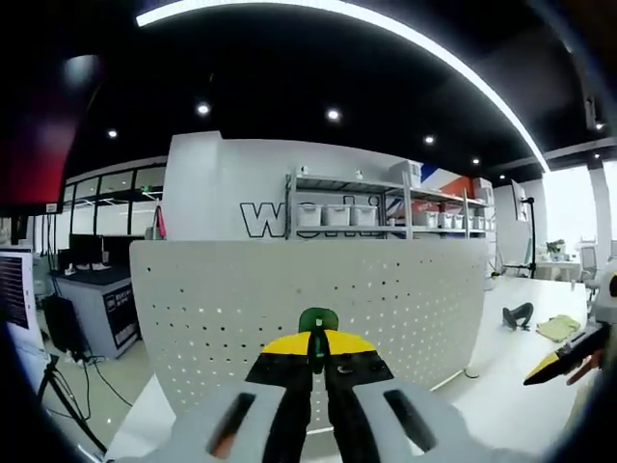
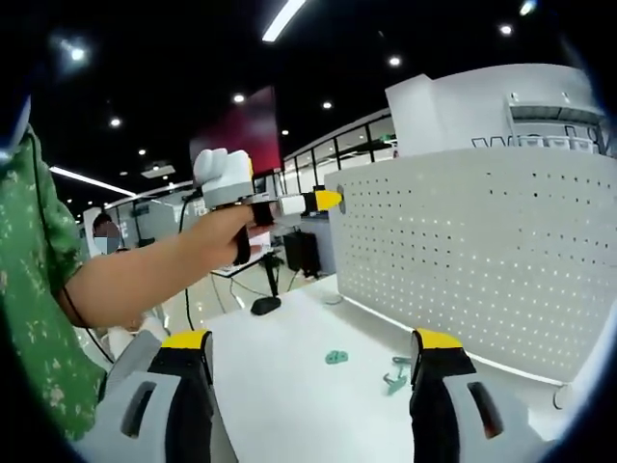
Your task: Insert the hook assembly into the mounting plate slot until the hook locks in place.
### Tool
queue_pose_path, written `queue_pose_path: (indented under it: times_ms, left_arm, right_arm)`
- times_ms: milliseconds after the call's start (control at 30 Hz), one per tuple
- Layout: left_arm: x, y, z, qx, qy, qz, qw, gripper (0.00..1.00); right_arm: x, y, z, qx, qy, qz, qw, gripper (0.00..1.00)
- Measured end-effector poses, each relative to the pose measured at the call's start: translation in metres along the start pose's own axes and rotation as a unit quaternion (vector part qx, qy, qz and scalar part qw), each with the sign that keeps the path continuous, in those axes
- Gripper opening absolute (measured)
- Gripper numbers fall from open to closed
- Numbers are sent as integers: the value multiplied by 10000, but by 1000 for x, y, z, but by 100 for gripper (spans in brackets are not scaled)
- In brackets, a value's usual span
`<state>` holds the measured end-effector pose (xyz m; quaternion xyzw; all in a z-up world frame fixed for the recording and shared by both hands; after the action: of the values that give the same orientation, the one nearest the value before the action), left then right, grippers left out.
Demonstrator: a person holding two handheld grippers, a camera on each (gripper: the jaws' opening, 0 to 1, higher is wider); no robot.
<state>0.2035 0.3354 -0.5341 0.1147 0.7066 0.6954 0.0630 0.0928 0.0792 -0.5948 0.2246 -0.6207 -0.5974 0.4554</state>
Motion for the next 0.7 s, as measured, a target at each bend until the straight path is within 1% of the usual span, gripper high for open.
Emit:
queue_pose_path:
  times_ms: [133,300,500,700]
  left_arm:
    - [-8,6,4,-56,218,-82,9997,3]
    - [-19,9,12,128,429,-114,9989,3]
    - [-35,16,21,263,568,-156,9979,3]
    - [-48,20,31,309,681,-173,9970,3]
  right_arm:
    - [-2,-1,-2,-37,-15,10,10000,86]
    - [-5,-3,-4,-76,-25,32,10000,86]
    - [-6,-6,-8,-122,-59,70,9999,85]
    - [-6,-9,-12,-173,-105,104,9997,85]
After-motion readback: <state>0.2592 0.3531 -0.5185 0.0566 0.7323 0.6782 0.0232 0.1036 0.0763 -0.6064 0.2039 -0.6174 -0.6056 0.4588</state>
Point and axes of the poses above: the point that each gripper's makers call its tool centre point, and the gripper's own axes: x roughly backward along the fingers, z roughly to its left, y roughly out of its top, the point moved 10 cm from there along x, roughly backward along the fingers, and after that the axes turned 6 degrees about z, right-handed, at the moved point
